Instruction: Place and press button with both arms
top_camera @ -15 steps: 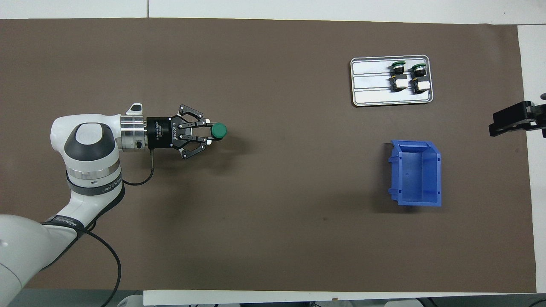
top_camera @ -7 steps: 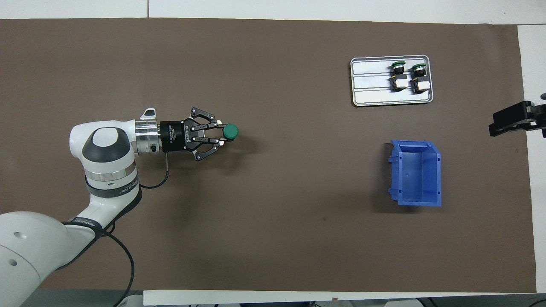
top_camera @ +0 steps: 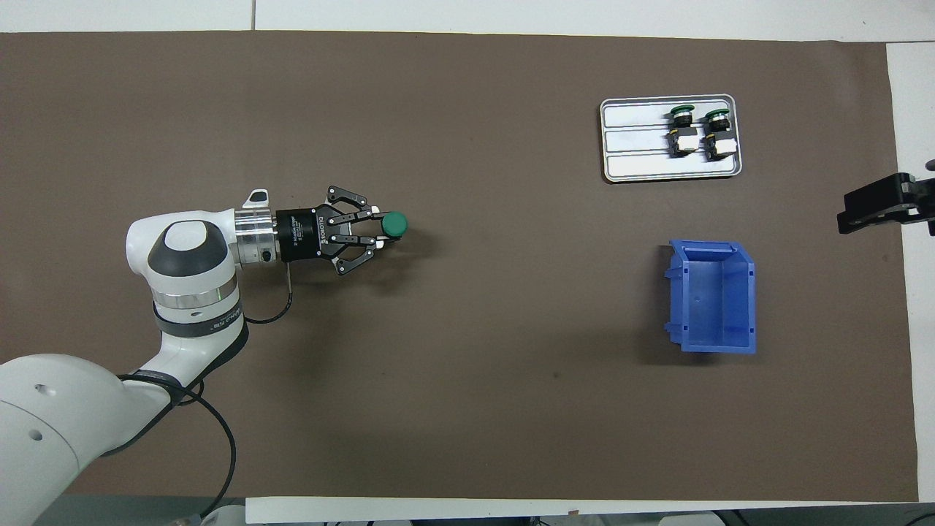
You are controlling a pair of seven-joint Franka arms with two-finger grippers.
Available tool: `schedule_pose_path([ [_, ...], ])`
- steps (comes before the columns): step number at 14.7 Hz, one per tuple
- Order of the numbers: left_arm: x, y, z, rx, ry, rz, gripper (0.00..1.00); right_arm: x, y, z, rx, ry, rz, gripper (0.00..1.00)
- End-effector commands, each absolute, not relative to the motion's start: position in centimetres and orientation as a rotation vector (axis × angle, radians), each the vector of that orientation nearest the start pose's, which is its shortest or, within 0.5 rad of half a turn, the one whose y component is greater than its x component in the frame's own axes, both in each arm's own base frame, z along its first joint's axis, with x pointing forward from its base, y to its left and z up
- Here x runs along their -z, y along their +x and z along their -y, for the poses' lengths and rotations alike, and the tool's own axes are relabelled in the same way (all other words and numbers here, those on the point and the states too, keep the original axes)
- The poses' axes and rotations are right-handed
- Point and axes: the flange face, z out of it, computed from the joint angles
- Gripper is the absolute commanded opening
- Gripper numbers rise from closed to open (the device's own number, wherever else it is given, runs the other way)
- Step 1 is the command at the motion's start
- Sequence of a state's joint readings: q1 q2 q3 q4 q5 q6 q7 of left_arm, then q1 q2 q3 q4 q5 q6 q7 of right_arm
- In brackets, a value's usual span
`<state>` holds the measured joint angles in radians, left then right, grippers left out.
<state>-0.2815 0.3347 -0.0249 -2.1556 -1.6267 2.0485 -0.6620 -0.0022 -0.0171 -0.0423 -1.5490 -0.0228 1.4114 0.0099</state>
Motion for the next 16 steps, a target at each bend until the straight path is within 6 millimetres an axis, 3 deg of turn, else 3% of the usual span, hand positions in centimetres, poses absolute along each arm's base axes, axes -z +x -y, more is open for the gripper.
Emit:
schedule_pose_path([
  [1,-24.4,51.4,21.8,0.979,1.427,-1.44,0.0,-63.1,52.4,2.7,-0.187,-3.149,-0.056,0.99],
  [13,-24.1,51.3,22.3,0.95,1.423,-1.466,0.0,-63.1,52.4,2.8,-0.187,-3.149,-0.058,0.99],
  [16,-24.0,50.8,23.5,0.954,1.418,-1.469,0.0,-63.1,52.4,2.7,-0.187,-3.147,-0.058,0.99],
])
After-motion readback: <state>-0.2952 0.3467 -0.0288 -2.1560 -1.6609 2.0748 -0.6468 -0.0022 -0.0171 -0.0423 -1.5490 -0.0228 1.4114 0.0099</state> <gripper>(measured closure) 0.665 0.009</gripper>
